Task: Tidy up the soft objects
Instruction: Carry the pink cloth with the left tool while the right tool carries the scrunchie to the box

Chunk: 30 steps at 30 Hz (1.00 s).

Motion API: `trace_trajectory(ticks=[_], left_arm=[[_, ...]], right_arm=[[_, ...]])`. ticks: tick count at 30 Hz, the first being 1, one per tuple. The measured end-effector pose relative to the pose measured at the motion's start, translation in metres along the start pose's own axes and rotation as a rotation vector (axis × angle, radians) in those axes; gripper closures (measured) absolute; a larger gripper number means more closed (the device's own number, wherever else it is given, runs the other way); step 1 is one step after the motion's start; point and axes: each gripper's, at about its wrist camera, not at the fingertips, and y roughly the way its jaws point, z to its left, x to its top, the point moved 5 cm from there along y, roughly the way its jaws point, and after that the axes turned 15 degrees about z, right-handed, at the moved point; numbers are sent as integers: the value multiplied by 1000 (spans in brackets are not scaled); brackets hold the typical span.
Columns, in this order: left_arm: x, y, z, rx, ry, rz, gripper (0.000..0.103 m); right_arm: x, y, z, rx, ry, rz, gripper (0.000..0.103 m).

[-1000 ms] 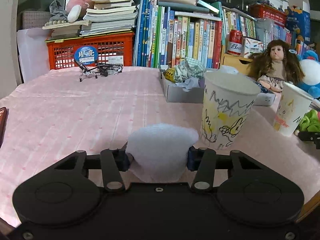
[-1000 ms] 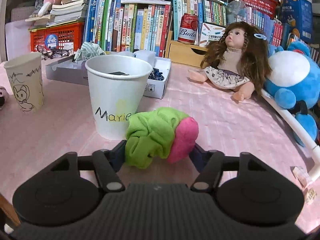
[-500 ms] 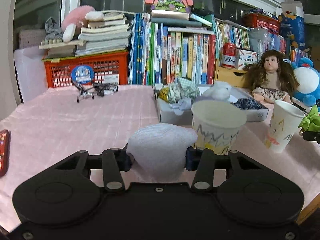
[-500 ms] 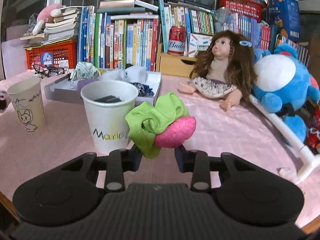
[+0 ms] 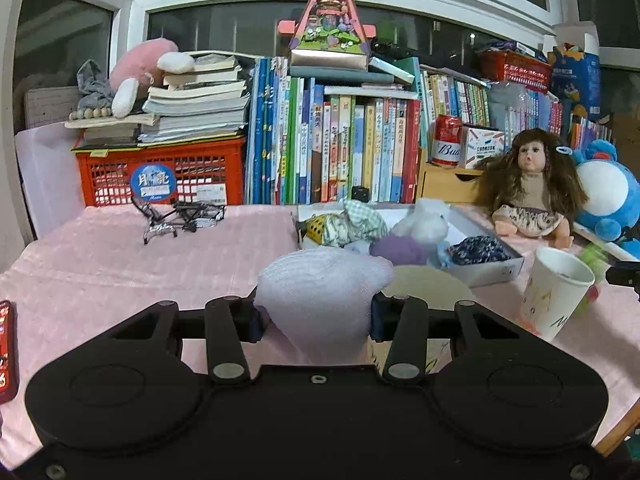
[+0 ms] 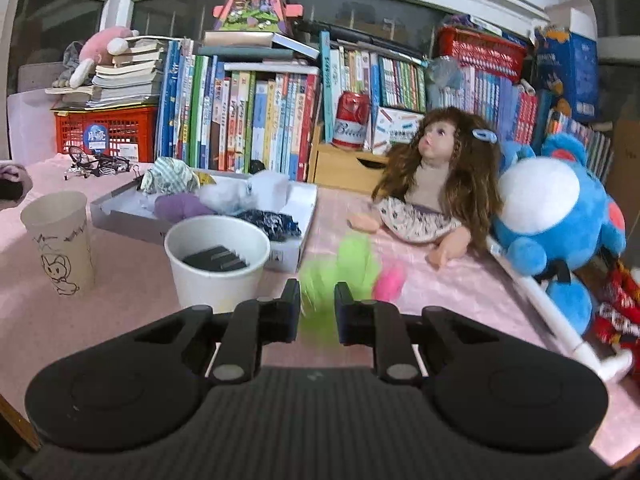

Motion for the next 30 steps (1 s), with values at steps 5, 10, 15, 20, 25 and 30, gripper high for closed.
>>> trace_trajectory(ticks=[5,10,15,20,25,30], left_arm=[[6,0,-7,-10,14,-12,60],[8,5,-13,-17,26,-4,60],[13,7,-15,-16,32,-6,60],[17,11,-17,-11,39,3,60],[19,16,-22,-15,45,6,60],[22,19,-26,-24,48,8,60]], right_arm=[[2,7,2,8,-4,12,75],[11,41,-11,34,1,82,29],[22,82,-23,90,-65,160,21],[22,108,-19,122,-166,215,15],[12,108,-18,141,-164,209,32],[10,93,-25,120,-139,160,57]])
